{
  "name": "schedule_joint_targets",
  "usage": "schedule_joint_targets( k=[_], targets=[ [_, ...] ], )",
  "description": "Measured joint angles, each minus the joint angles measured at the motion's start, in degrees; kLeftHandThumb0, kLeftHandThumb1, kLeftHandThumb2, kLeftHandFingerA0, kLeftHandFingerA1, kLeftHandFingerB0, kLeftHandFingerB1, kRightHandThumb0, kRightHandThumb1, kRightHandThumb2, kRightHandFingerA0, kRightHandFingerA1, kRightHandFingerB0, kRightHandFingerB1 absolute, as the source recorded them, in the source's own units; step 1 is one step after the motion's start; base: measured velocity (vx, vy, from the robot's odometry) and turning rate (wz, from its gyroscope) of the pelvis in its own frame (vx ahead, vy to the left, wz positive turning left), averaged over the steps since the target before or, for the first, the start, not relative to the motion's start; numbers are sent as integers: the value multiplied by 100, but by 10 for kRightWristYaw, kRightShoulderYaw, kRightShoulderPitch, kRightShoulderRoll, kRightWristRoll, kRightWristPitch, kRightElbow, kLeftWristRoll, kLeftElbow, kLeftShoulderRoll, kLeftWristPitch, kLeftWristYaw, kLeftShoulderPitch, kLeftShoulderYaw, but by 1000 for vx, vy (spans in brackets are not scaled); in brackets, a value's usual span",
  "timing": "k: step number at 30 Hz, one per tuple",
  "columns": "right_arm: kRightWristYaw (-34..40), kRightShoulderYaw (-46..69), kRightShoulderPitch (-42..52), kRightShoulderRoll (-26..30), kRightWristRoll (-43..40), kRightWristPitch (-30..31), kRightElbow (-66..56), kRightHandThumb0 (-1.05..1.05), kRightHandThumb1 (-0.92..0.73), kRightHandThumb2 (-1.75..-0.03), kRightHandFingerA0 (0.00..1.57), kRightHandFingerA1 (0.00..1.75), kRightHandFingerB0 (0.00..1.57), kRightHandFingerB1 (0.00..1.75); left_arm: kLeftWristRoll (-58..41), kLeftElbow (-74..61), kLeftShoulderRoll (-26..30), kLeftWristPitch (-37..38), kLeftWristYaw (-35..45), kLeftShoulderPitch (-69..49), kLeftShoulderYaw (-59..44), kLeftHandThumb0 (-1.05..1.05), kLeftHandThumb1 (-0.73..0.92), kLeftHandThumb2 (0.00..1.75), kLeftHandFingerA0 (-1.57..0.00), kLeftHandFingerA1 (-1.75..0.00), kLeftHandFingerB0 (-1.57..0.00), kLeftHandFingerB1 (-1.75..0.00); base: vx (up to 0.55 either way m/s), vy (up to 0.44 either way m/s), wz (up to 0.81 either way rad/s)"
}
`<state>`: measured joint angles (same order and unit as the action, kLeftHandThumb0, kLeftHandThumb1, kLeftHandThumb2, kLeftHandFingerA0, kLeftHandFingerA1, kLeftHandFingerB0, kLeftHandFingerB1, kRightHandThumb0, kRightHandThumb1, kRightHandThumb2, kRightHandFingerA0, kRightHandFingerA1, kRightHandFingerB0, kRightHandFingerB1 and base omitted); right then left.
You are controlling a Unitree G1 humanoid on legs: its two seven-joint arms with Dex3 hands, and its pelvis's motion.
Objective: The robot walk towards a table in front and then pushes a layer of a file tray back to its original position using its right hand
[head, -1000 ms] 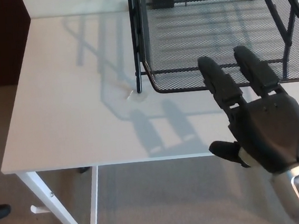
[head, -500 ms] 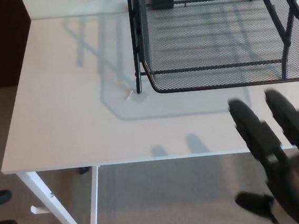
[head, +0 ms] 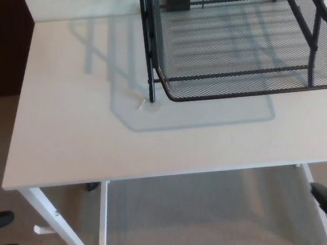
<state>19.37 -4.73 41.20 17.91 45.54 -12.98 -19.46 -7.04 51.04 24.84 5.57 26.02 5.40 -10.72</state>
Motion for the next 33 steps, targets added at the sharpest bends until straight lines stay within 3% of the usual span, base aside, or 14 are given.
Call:
schedule_joint_targets(
  k=[1,6,15,17,22,33],
  targets=[
    [-4,4,-1,-2,-9,-2,10,-49,-39,-79,0,32,0,26,0,1,0,0,0,0,0,-9,58,57,-55,-52,-42,-39,0,0,0],
    [-30,29,-22,-17,-56,-7,84,-53,-42,-79,1,25,0,21,0,7,0,0,0,0,0,-14,56,59,-44,-49,-40,-40,0,0,0],
    [-89,77,-78,-38,-140,-8,207,-53,-41,-77,0,19,0,17,0,11,0,0,0,0,0,-15,55,59,-43,-48,-40,-39,0,0,0],
    [-102,86,-88,-42,-157,-7,229,-57,-42,-78,1,28,0,18,0,11,0,0,0,-1,-1,-17,55,60,-41,-50,-37,-40,0,0,0],
    [-136,106,-111,-52,-203,-8,283,-54,-41,-77,0,22,0,17,0,15,0,0,1,-1,-2,-11,57,56,-47,-48,-39,-37,0,0,0],
    [-210,146,-134,-71,-302,-8,357,-55,-41,-77,1,26,0,17,-1,18,-1,0,0,-11,-12,-14,56,56,-46,-48,-39,-37,0,0,0]
  ],
)
